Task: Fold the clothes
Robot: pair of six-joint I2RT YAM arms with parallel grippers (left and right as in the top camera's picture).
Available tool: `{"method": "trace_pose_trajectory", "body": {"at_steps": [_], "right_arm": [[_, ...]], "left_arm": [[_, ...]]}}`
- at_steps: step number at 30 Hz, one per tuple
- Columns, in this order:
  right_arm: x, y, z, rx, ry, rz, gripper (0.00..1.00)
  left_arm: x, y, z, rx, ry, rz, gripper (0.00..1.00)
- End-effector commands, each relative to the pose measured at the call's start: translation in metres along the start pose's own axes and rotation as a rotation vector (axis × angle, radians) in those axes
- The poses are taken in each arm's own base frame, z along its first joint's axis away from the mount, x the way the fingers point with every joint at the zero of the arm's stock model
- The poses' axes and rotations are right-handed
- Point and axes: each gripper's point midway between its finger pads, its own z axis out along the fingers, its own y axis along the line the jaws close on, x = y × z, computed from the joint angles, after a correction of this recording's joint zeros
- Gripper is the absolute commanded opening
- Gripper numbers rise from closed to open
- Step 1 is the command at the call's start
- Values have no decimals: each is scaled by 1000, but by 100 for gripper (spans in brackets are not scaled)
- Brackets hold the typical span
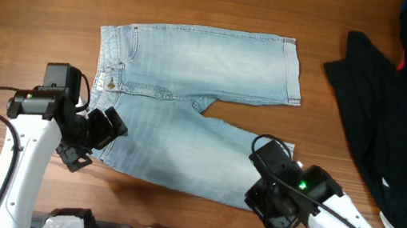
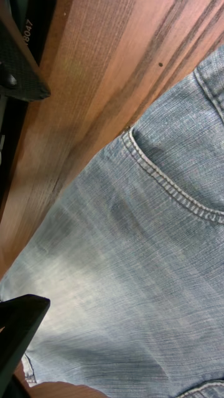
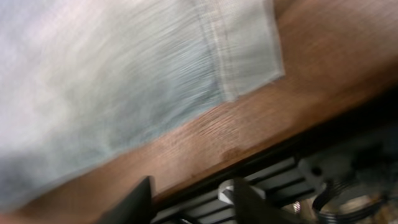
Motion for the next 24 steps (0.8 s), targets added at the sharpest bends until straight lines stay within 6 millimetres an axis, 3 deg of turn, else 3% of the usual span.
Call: {"method": "trace_pose_trajectory", "body": {"at_steps": [1,3,6,8,11,13,15,16,18,20,24], "right_arm": [[-17,-2,-3,-14,-110,298,51],[-18,-2,-1,-18,-113,359,54],[-10,-11,27,-10,-43,428,56],[-1,-5,48,-56,47,465,54],[0,-9,61,-62,62,509,50],[-6,-15,63,-48,27,513,49],[-9,-25,63,-12,-6,524,39],[-12,-28,63,-4,-27,531,39],[-18,-26,63,-21,-59,554,37],[-23,-26,63,-29,-86,554,27],[-33,-18,62,-73,-135,546,27]], "left_arm": [[2,-3,0,19,0,-10,100],[1,-3,0,22,-4,-8,100],[-1,-5,0,28,-11,-5,100],[-2,-6,0,33,-18,-3,100],[-2,-6,0,33,-17,-3,100],[-2,-6,0,33,-18,-3,100],[-2,-6,0,33,-17,-3,100],[-2,-6,0,33,-18,-3,100],[-2,-6,0,33,-18,-3,100],[-2,-5,0,31,-15,-3,100],[-1,-5,0,28,-12,-4,100]]}}
